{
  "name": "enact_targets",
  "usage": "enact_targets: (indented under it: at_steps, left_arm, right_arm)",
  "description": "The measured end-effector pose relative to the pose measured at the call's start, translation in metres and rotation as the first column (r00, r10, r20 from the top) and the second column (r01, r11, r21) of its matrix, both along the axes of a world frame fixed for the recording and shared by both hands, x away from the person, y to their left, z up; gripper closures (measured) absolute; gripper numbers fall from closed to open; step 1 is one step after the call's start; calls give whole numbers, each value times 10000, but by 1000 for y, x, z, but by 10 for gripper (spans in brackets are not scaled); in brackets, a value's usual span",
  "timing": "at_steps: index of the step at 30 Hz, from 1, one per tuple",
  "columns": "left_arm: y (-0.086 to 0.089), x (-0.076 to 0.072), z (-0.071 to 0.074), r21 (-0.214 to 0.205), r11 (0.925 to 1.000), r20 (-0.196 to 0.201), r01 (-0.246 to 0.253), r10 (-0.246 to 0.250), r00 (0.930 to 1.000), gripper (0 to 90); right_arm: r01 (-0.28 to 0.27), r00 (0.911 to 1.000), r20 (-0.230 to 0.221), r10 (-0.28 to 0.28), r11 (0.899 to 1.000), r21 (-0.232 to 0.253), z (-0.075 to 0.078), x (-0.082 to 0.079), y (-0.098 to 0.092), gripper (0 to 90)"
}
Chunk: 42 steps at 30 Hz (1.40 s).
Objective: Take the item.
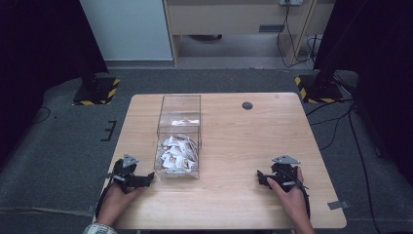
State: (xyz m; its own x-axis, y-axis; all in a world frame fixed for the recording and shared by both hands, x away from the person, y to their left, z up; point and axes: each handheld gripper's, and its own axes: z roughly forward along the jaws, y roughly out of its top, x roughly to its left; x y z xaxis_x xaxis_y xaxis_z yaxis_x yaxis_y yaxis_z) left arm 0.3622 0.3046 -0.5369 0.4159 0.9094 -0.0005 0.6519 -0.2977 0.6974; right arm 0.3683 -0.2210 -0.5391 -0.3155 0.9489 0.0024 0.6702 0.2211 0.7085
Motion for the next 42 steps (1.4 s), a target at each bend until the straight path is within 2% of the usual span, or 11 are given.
enact_targets:
  at_steps: [18,23,25,29,33,37,42]
  left_arm:
    - [0,0,0,1,10000,2,6,-6,10000,0]
    - [0,0,0,3,10000,3,6,-6,10000,0]
    - [0,0,0,1,10000,4,5,-5,10000,0]
    - [0,0,0,1,10000,2,5,-5,10000,0]
    - [0,0,0,7,10000,4,-13,13,10000,0]
    - [0,0,0,4,10000,3,-14,14,10000,0]
    - [0,0,0,3,10000,2,-14,14,10000,0]
  right_arm:
    - [-28,10000,-4,28,10000,85,0,0,-1,25]
    - [35,10000,4,-35,9993,384,1,0,-4,58]
    - [-30,10000,65,27,9989,466,3,-1,-4,68]
    - [-206,9994,283,199,9995,237,12,-4,1,88]
    - [-400,9974,615,379,9986,332,20,-7,6,126]
    - [-592,9964,625,566,9974,400,27,-10,12,149]
    - [-758,9949,671,747,9970,140,34,-12,21,172]
